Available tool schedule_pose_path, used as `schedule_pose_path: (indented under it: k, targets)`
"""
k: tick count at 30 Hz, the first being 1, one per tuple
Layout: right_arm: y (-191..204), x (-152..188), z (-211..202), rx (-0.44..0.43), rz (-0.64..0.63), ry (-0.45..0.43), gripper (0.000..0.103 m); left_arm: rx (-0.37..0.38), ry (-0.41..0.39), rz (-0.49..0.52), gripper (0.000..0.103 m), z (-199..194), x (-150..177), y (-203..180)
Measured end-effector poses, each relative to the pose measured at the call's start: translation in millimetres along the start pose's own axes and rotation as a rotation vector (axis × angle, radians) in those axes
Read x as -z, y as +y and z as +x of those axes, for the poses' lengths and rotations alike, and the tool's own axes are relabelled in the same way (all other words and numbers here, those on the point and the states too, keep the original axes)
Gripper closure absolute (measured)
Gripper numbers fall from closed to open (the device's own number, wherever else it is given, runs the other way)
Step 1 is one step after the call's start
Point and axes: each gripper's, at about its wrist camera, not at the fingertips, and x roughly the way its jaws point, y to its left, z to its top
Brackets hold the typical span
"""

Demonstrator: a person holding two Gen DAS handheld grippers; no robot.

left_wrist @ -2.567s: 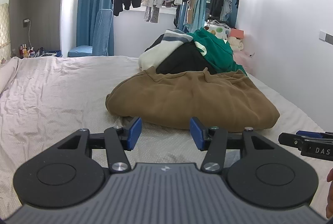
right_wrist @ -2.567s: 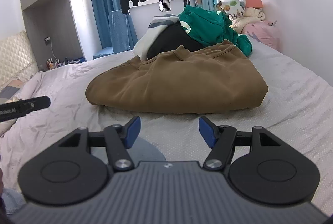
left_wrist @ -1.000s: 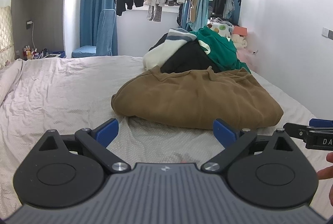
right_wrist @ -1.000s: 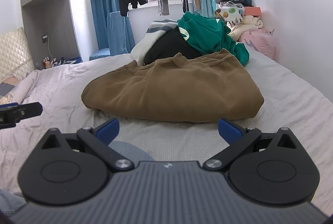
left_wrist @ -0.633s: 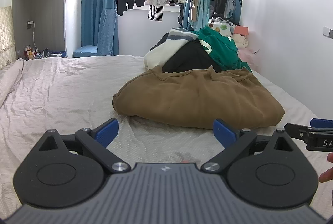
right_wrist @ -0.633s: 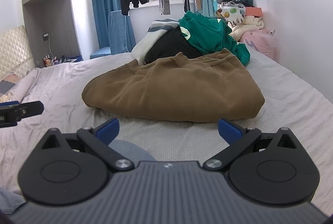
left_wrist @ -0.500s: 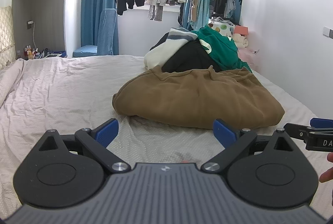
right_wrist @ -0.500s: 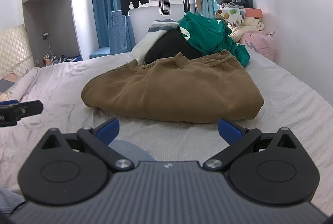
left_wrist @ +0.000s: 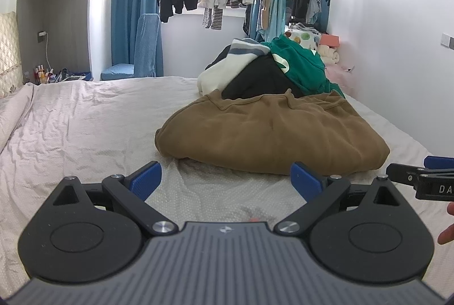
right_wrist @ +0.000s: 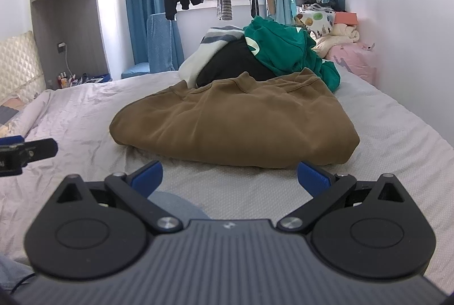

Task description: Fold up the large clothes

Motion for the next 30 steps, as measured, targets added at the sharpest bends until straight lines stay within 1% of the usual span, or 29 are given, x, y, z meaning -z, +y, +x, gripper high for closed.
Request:
schedule_pose_path:
  k: [13, 30]
  targets:
    - [-6, -4, 0, 0.003, -0.003, 0.002, 0.000, 0.003, 0.004, 0.011, 0.003, 0, 1, -2]
    - [-13, -8, -2, 0.020, -0.002, -0.010, 0.000, 0.009, 0.004, -0.004, 0.003, -3, 0, 2]
